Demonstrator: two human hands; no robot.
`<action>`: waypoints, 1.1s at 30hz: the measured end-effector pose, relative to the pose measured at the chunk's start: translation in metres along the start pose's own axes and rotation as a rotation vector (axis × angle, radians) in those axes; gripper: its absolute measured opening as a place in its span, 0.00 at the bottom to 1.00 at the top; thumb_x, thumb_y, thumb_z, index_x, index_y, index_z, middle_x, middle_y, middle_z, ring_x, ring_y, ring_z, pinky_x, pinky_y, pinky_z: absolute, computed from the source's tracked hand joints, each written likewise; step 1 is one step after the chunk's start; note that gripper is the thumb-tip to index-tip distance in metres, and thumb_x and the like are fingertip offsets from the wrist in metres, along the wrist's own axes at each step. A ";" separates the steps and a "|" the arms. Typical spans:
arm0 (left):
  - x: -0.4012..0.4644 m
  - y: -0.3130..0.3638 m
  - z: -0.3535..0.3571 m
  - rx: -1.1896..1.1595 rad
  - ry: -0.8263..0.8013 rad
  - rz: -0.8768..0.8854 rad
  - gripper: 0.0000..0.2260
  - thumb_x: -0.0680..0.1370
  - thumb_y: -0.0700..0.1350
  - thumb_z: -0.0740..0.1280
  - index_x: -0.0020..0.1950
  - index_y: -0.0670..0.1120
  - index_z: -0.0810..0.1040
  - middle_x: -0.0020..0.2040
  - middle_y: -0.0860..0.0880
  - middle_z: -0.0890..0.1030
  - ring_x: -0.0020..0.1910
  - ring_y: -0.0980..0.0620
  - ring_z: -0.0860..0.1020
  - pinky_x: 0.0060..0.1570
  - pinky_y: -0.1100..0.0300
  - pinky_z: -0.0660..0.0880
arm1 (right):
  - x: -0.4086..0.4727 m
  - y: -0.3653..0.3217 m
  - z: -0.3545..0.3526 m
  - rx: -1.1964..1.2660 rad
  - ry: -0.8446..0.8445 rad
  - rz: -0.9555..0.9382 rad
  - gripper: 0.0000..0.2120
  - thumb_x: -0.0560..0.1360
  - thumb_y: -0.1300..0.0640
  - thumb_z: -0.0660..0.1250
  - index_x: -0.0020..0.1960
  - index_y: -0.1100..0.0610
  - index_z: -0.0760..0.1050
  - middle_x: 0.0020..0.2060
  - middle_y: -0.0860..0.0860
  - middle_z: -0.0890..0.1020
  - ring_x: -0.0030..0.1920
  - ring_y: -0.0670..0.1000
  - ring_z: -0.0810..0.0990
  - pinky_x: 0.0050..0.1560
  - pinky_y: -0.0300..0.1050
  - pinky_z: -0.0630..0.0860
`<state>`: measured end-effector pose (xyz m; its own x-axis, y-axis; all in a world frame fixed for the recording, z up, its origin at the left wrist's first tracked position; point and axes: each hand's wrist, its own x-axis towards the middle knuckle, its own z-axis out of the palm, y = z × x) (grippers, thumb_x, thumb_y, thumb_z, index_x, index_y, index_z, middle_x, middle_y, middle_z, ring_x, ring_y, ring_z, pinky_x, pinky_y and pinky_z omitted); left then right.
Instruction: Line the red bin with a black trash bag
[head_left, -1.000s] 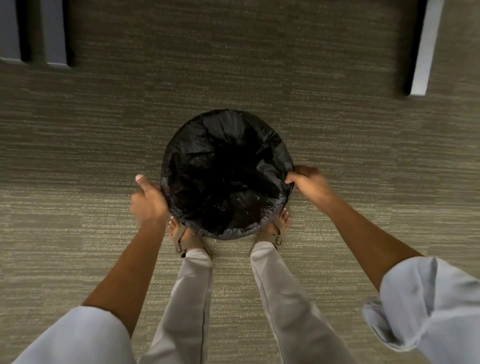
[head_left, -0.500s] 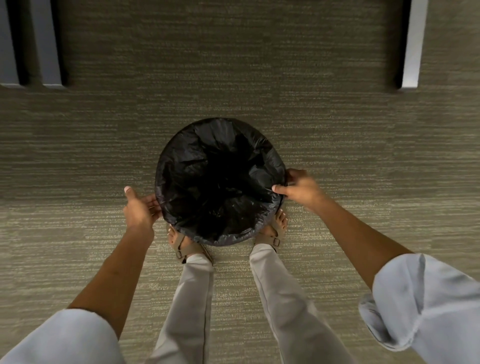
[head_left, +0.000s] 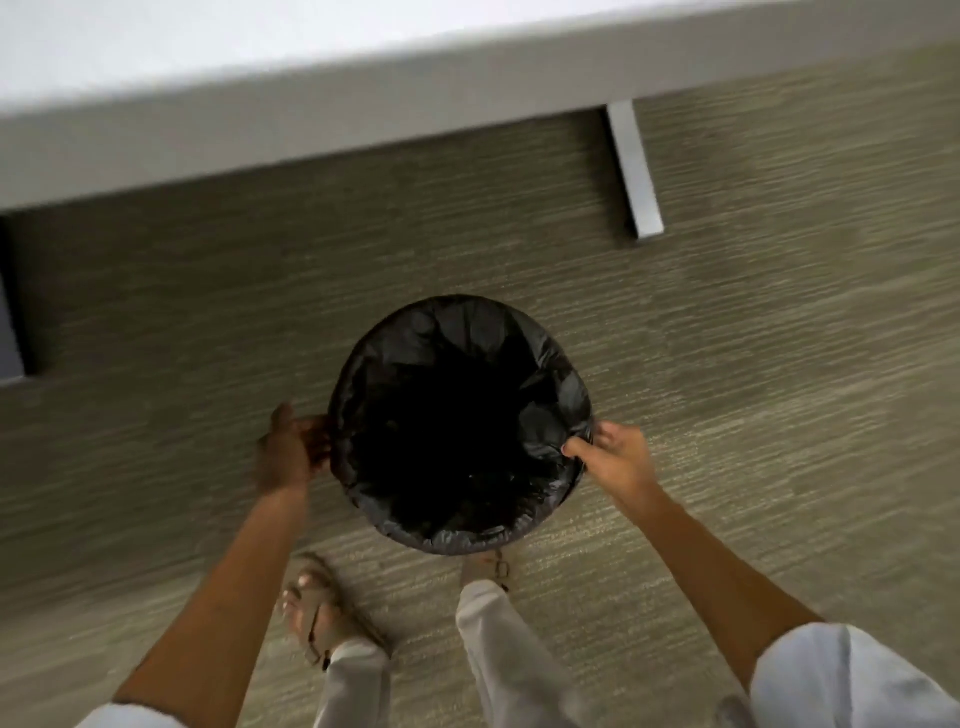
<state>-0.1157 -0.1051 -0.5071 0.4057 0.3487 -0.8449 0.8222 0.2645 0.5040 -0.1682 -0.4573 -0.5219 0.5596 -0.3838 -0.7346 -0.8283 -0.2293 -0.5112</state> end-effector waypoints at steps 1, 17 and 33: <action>-0.005 0.009 0.016 -0.005 -0.050 0.032 0.25 0.84 0.54 0.47 0.42 0.41 0.75 0.28 0.48 0.82 0.25 0.54 0.77 0.33 0.58 0.66 | 0.003 0.003 -0.012 0.053 0.024 0.008 0.06 0.64 0.63 0.78 0.41 0.57 0.84 0.38 0.53 0.89 0.44 0.53 0.88 0.48 0.54 0.84; -0.037 0.034 0.150 0.165 -0.225 0.096 0.28 0.81 0.62 0.53 0.71 0.42 0.71 0.68 0.41 0.76 0.67 0.44 0.73 0.65 0.47 0.64 | 0.072 -0.003 -0.097 0.689 0.475 0.239 0.06 0.72 0.63 0.75 0.40 0.59 0.79 0.37 0.54 0.81 0.34 0.50 0.76 0.35 0.43 0.74; -0.023 0.022 0.126 0.334 -0.260 0.169 0.27 0.82 0.62 0.52 0.69 0.44 0.70 0.67 0.41 0.76 0.60 0.44 0.75 0.57 0.47 0.70 | 0.113 -0.038 -0.057 1.286 0.437 0.404 0.13 0.73 0.68 0.73 0.52 0.61 0.71 0.45 0.59 0.81 0.41 0.55 0.84 0.30 0.44 0.83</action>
<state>-0.0563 -0.2208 -0.4994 0.5966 0.1137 -0.7944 0.8025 -0.0963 0.5889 -0.0749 -0.5424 -0.5599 0.0442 -0.5221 -0.8518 -0.1913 0.8324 -0.5201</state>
